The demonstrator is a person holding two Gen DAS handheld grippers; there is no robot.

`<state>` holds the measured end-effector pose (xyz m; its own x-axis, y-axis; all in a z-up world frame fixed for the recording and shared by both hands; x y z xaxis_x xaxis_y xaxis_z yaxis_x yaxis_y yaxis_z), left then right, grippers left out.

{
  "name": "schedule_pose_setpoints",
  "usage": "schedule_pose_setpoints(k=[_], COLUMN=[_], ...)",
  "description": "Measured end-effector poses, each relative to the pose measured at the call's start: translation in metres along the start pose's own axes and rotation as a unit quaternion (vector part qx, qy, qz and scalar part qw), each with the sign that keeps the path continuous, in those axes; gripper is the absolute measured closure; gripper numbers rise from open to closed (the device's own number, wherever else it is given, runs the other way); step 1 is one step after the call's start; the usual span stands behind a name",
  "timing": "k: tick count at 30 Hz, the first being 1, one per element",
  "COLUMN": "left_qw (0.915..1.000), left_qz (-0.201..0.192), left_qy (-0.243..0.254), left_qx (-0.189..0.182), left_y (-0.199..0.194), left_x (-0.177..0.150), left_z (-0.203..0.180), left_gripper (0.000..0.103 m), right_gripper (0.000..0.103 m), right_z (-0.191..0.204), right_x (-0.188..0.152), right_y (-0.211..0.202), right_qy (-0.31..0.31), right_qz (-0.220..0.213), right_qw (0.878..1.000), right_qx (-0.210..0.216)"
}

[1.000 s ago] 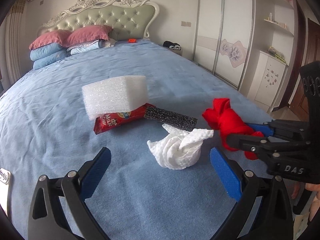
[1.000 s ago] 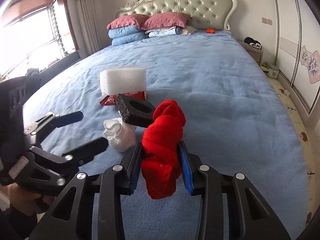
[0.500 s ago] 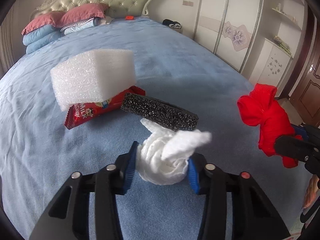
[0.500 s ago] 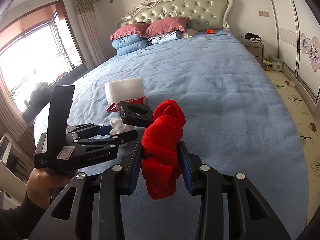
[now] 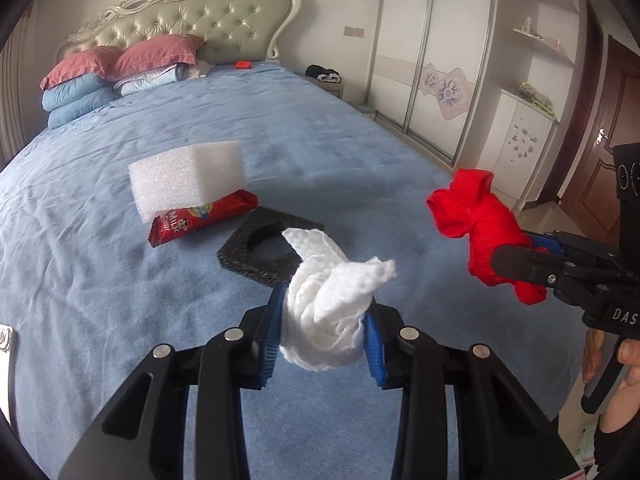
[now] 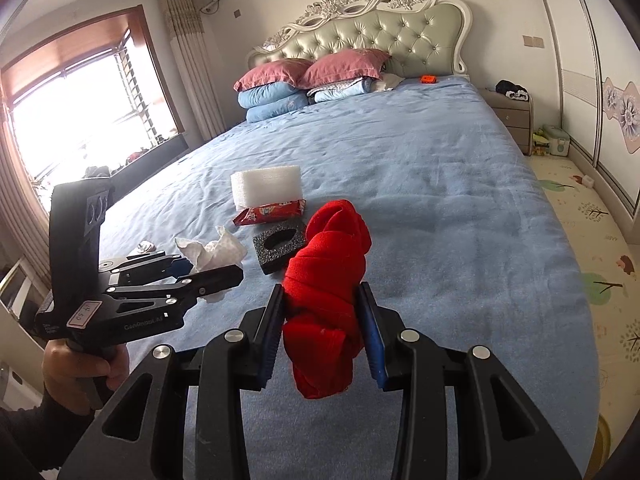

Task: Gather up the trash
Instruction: 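Carry the tissue and red sock over the yellow bin and open both grippers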

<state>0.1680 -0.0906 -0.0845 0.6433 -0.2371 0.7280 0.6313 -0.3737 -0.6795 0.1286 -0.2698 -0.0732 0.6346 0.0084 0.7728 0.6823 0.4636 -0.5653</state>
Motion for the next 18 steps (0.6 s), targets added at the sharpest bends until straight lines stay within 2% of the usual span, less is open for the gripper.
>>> schedule_pose_setpoints(k=[7,13,18], left_qw=[0.9990,0.9960,0.9902], left_qz=[-0.017,-0.006,0.009], left_qy=[0.029,0.059,0.094], left_qx=[-0.030,-0.066,-0.103], left_y=[-0.015,-0.004,0.012], left_x=[0.010,0.013,0.009], left_z=[-0.057,-0.122,-0.186], left_gripper=[0.065,0.065,0.065], right_gripper=[0.067,0.067,0.066], right_z=[-0.019,-0.051,-0.088], right_x=[-0.014,-0.033,-0.055], right_y=[-0.046,-0.096,-0.132], right_qy=[0.002,0.014,0.038], right_qz=[-0.025,-0.044,-0.048], right_qw=[0.999,0.997,0.994], right_qx=[-0.022,-0.056,-0.093])
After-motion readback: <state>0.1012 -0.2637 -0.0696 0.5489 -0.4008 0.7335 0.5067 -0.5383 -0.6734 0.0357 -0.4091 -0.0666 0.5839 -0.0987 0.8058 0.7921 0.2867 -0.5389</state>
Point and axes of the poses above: each gripper's, at about its wrist camera, not at the fingertips, and y roughly the way its jaws point, z to its left, x to its top, the point moved 5 cm from there along y, roughly the way its jaws point, and after that the axes turned 1 degree about z, right-handed, at the moved point
